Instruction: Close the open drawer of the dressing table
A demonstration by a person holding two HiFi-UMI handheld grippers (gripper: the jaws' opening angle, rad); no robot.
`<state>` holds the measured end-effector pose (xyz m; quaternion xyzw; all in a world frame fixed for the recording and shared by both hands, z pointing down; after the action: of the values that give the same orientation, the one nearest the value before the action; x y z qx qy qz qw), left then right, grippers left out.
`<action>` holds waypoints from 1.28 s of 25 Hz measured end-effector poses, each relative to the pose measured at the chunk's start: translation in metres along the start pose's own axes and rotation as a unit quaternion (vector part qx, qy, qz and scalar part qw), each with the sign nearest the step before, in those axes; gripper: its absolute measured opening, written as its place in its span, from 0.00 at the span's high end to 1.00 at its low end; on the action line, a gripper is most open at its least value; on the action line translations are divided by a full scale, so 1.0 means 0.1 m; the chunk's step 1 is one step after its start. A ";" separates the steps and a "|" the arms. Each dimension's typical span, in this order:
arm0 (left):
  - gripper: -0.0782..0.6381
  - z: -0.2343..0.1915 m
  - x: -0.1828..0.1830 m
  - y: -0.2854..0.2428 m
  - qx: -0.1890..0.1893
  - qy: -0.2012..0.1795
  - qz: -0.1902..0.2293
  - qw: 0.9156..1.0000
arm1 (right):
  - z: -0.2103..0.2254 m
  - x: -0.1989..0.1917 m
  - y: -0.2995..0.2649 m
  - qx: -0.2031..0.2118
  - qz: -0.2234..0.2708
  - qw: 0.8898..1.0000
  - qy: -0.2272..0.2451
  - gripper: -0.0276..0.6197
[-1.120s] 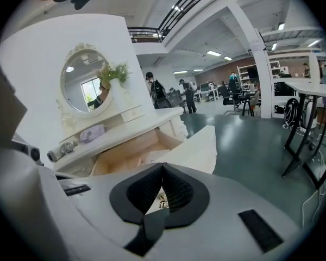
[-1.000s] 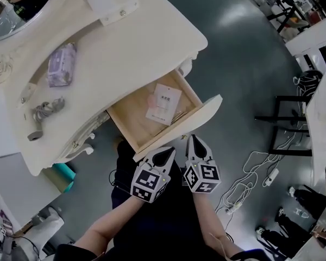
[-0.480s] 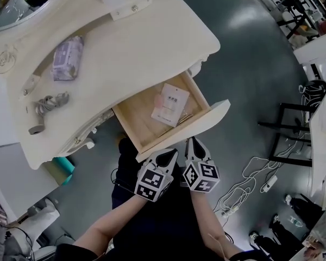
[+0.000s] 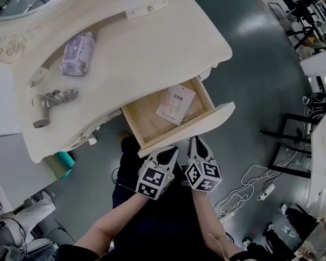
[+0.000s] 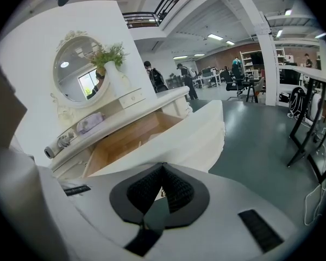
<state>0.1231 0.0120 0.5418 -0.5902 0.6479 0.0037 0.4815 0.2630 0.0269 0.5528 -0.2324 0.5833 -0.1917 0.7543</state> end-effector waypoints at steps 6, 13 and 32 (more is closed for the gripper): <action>0.89 -0.11 0.05 -0.03 0.019 0.016 0.014 1.000 | -0.05 0.07 -0.13 0.006 0.004 1.000 0.009 0.92; 0.89 -0.24 0.14 -0.04 0.034 0.014 0.028 0.999 | -0.11 0.16 -0.27 0.019 0.007 0.999 0.025 0.92; 0.89 -0.73 0.45 -0.07 0.080 0.032 0.057 0.995 | -0.34 0.42 -0.74 0.030 0.024 0.999 0.037 0.92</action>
<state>0.0901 -0.0663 0.5566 -0.5118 0.6937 -0.0399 0.5053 0.2396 -0.0620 0.5548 -0.1883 0.6101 -0.1991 0.7434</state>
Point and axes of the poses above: the fingertips, and each gripper's own axes: y backward along the fingers, z to its right, x out of its top, the point moved 8 cm from there along y, backward along the fingers, and after that the axes turned 11 degrees about y, right-handed, at the moved point
